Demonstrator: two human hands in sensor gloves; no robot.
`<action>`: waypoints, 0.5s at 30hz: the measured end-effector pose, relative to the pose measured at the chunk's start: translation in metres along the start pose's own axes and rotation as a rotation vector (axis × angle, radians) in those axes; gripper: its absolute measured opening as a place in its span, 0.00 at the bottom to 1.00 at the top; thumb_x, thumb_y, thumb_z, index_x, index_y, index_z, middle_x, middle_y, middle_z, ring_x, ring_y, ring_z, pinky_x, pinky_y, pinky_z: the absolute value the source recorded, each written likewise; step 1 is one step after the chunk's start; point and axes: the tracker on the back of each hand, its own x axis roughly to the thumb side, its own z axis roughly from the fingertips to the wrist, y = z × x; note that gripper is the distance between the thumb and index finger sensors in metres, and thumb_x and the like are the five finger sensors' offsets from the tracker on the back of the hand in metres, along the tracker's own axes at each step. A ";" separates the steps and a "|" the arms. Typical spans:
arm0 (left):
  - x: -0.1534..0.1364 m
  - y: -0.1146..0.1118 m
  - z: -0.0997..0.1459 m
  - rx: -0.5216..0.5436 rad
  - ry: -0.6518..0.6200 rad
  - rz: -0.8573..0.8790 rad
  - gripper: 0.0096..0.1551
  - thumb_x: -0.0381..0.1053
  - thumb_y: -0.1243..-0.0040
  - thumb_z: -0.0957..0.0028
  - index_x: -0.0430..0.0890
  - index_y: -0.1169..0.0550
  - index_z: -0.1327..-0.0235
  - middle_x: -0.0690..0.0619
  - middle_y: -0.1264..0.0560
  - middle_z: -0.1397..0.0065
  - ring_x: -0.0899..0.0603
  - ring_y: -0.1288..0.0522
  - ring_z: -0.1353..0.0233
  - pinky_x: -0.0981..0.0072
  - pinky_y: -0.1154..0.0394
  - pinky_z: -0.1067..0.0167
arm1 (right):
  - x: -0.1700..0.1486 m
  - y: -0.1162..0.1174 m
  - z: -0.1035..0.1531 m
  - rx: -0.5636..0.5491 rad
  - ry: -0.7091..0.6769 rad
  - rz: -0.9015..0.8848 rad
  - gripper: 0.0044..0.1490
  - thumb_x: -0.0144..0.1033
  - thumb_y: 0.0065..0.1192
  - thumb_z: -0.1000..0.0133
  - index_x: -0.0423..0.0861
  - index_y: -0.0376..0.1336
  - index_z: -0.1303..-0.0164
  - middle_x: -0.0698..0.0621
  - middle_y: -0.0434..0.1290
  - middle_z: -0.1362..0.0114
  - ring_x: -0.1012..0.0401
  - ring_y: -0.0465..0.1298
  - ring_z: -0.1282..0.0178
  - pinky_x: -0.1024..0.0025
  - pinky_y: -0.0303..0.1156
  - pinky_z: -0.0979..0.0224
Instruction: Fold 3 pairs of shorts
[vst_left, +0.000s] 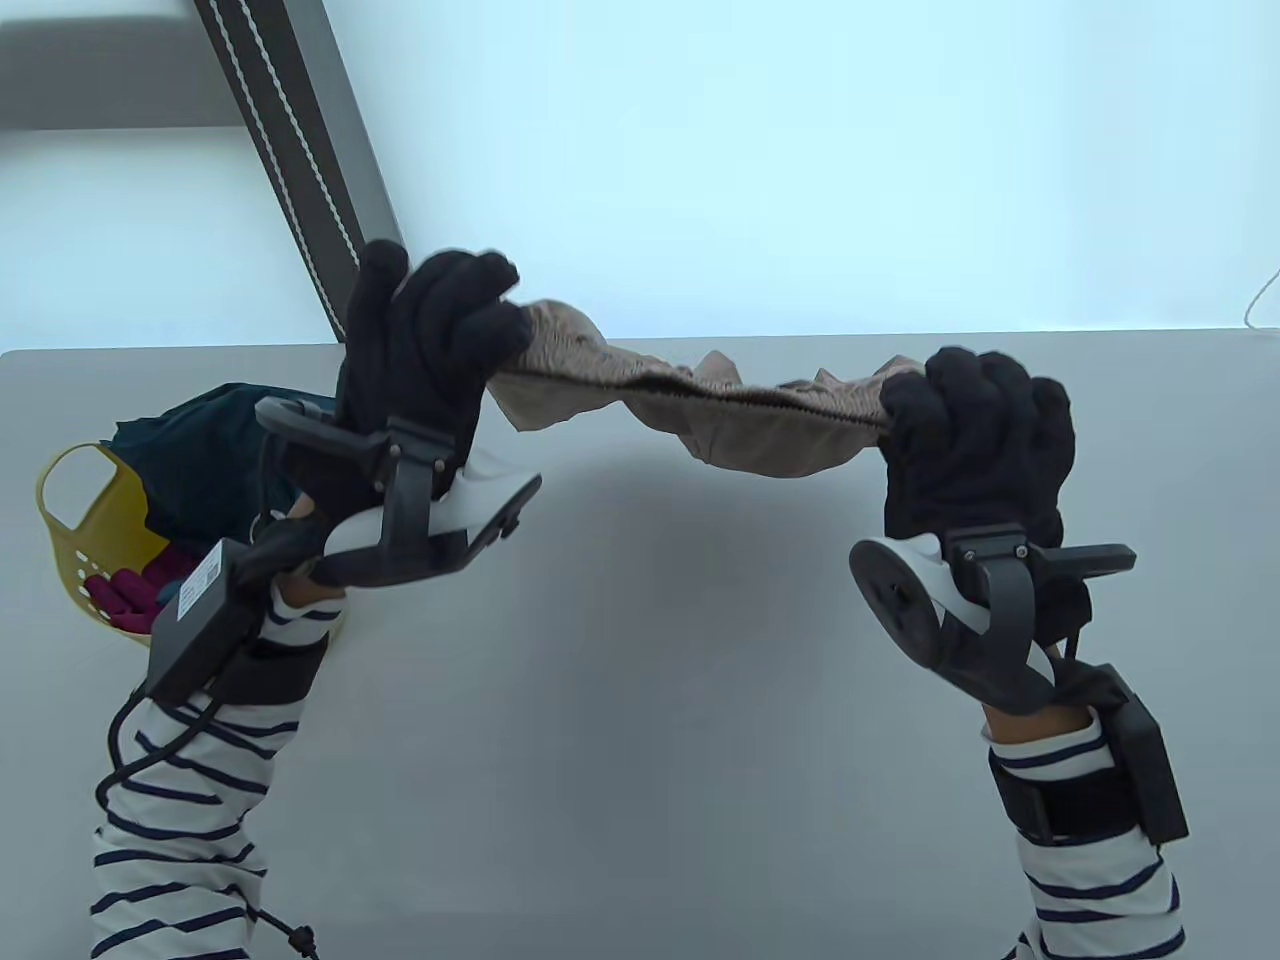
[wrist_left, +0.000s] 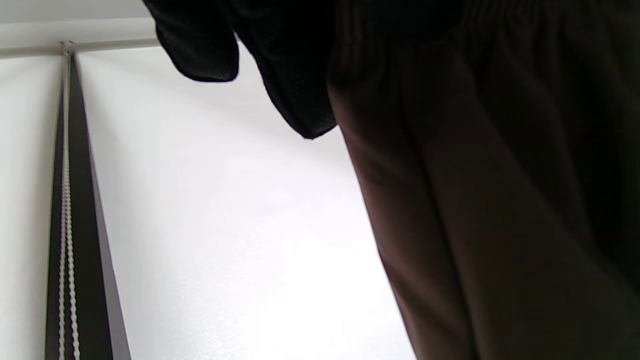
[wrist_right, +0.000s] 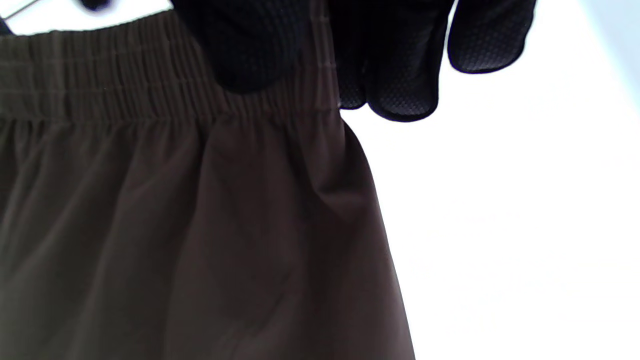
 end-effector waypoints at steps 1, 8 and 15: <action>0.014 -0.008 0.017 -0.088 -0.086 0.051 0.27 0.52 0.48 0.53 0.62 0.42 0.42 0.64 0.25 0.30 0.56 0.16 0.33 0.49 0.25 0.27 | 0.004 0.014 0.015 0.099 -0.054 0.012 0.28 0.39 0.58 0.49 0.53 0.56 0.37 0.46 0.65 0.27 0.47 0.72 0.28 0.40 0.61 0.25; 0.118 -0.083 0.115 -0.652 -0.518 0.191 0.36 0.51 0.47 0.53 0.61 0.44 0.30 0.60 0.30 0.22 0.50 0.20 0.25 0.44 0.29 0.25 | 0.042 0.128 0.090 0.806 -0.266 -0.098 0.32 0.44 0.56 0.47 0.44 0.53 0.36 0.35 0.60 0.23 0.34 0.67 0.27 0.33 0.58 0.29; 0.164 -0.135 0.157 -0.968 -0.633 0.191 0.35 0.50 0.53 0.49 0.57 0.46 0.27 0.56 0.34 0.18 0.45 0.24 0.22 0.42 0.32 0.25 | 0.067 0.217 0.133 1.247 -0.241 -0.137 0.35 0.43 0.49 0.45 0.42 0.47 0.31 0.33 0.49 0.21 0.34 0.58 0.24 0.39 0.57 0.28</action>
